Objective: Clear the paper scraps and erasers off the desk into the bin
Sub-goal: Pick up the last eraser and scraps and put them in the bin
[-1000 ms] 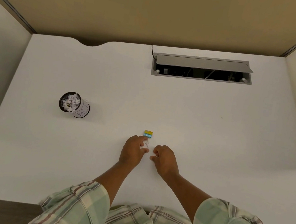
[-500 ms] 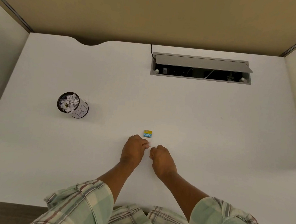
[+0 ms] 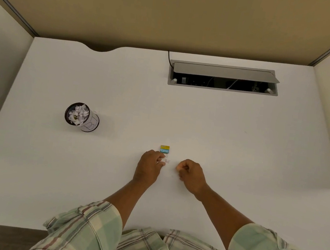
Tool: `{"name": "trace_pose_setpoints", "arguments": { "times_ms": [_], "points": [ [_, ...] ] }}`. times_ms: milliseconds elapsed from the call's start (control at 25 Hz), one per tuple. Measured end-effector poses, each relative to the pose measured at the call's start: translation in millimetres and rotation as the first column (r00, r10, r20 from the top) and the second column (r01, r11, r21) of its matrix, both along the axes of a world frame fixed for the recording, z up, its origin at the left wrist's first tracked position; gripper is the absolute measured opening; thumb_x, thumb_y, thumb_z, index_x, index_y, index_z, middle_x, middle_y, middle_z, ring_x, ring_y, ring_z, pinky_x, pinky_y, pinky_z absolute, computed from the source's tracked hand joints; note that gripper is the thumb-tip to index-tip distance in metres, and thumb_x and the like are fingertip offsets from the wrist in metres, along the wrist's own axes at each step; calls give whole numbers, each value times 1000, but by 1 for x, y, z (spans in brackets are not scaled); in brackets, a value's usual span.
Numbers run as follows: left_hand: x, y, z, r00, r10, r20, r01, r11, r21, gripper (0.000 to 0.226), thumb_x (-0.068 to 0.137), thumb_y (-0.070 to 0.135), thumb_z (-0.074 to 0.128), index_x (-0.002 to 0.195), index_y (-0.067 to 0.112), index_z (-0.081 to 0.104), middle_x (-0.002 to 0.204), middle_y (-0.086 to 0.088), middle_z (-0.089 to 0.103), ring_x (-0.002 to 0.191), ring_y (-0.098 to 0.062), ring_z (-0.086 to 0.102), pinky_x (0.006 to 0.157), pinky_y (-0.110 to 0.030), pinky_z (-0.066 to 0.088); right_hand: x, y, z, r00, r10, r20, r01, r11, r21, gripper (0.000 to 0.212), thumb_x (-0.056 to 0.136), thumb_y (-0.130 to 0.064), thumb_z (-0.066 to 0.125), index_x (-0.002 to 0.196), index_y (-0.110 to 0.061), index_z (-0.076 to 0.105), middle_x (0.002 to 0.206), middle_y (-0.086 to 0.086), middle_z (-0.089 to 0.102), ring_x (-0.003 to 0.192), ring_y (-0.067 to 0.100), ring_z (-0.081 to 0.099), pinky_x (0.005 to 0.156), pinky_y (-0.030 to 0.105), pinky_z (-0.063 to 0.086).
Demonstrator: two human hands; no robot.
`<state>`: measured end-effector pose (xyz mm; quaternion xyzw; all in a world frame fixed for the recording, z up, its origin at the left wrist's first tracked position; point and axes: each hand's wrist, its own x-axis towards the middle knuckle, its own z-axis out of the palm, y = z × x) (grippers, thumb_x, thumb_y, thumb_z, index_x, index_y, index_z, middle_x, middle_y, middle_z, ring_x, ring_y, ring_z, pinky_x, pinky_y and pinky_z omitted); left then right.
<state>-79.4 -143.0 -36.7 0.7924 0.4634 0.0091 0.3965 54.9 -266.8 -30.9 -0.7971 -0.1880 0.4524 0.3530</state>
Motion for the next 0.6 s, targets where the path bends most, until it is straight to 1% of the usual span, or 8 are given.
{"name": "trace_pose_setpoints", "arguments": {
  "times_ms": [80, 120, 200, 280, 360, 520, 600],
  "points": [
    [2, -1, -2, 999, -30, -16, 30, 1000, -7, 34, 88, 23, 75, 121, 17, 69, 99, -1, 64, 96, -18, 59, 86, -27, 51, 1, -4, 1, 994, -82, -71, 83, 997, 7, 9, 93, -3, 61, 86, -5, 68, 76, 2, 68, 69, 15, 65, 67, 29, 59],
    [4, -2, -3, 999, -34, -25, 34, 999, 0, 38, 87, 26, 76, 123, 18, 68, 100, 0, 63, 97, -18, 58, 85, -24, 48, 2, -6, 1, 993, -91, -71, 91, 996, -1, 7, 91, -4, 63, 86, -4, 68, 77, 4, 70, 70, 15, 66, 69, 31, 60],
    [8, -3, -6, 999, -20, -36, 20, 1000, 7, 42, 87, 29, 76, 126, 17, 67, 104, -2, 64, 101, -19, 58, 87, -24, 49, 4, -11, 0, 1000, -28, 12, 28, 999, -32, 7, 86, -5, 67, 81, -9, 71, 76, 2, 72, 68, 11, 66, 70, 31, 59],
    [12, -3, -6, 999, -18, -42, 19, 1000, 17, 43, 88, 31, 75, 127, 15, 68, 110, -4, 65, 105, -21, 60, 92, -30, 53, 4, -15, -3, 992, 75, 100, -68, 995, -77, 16, 81, -6, 71, 73, -21, 70, 70, -7, 71, 62, 1, 62, 64, 22, 53],
    [13, -3, -6, 998, -38, -49, 40, 999, 36, 43, 89, 32, 73, 129, 17, 68, 115, -4, 66, 109, -20, 59, 96, -32, 52, 2, -17, -6, 981, 132, 138, -119, 988, -101, 18, 81, -8, 73, 75, -26, 70, 69, -11, 68, 61, -1, 59, 64, 16, 49],
    [16, -3, -8, 990, -60, -125, 72, 992, 102, 35, 96, 33, 66, 128, 20, 70, 122, -2, 68, 115, -18, 59, 97, -27, 50, -3, -17, -8, 967, 200, 155, -181, 975, -132, 10, 84, -15, 76, 89, -24, 75, 82, -7, 74, 75, 8, 66, 76, 24, 55],
    [19, -4, -7, 982, -70, -173, 97, 983, 156, 31, 99, 33, 61, 125, 22, 72, 125, 0, 68, 116, -17, 59, 95, -27, 50, -5, -15, -7, 954, 249, 169, -224, 963, -152, 10, 85, -17, 77, 94, -21, 76, 88, -3, 76, 80, 12, 68, 78, 24, 55]
  ]
}}
